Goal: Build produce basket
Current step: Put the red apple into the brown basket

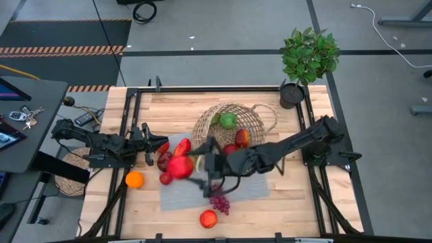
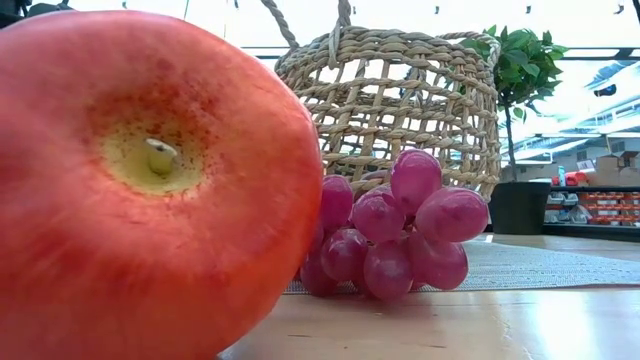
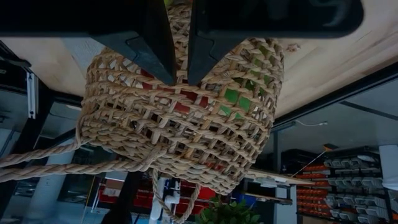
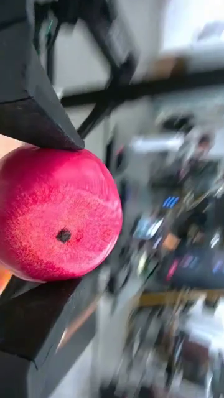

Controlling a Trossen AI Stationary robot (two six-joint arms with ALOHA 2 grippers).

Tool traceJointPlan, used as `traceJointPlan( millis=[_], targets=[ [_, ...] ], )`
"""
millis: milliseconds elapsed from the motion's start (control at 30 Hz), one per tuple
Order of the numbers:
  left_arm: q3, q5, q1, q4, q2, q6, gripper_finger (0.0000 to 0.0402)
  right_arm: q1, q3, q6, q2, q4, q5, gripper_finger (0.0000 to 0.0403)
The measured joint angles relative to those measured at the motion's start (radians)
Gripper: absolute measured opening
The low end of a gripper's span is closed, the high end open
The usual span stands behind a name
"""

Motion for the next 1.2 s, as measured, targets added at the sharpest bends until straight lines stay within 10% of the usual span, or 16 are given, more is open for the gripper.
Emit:
traceJointPlan(
  millis=[500,800,1200],
  targets=[
    [0.000,0.000,0.000,0.000,0.000,0.000,0.0048,0.001,0.000,0.157,-0.088,-0.749,0.565,0.0345],
    [0.000,0.000,0.000,0.000,0.000,0.000,0.0048,-0.002,0.000,0.254,-0.080,-0.929,0.581,0.0345],
    [0.000,0.000,0.000,0.000,0.000,0.000,0.0048,0.004,0.000,-0.154,-0.080,-0.942,0.557,0.0345]
  ],
)
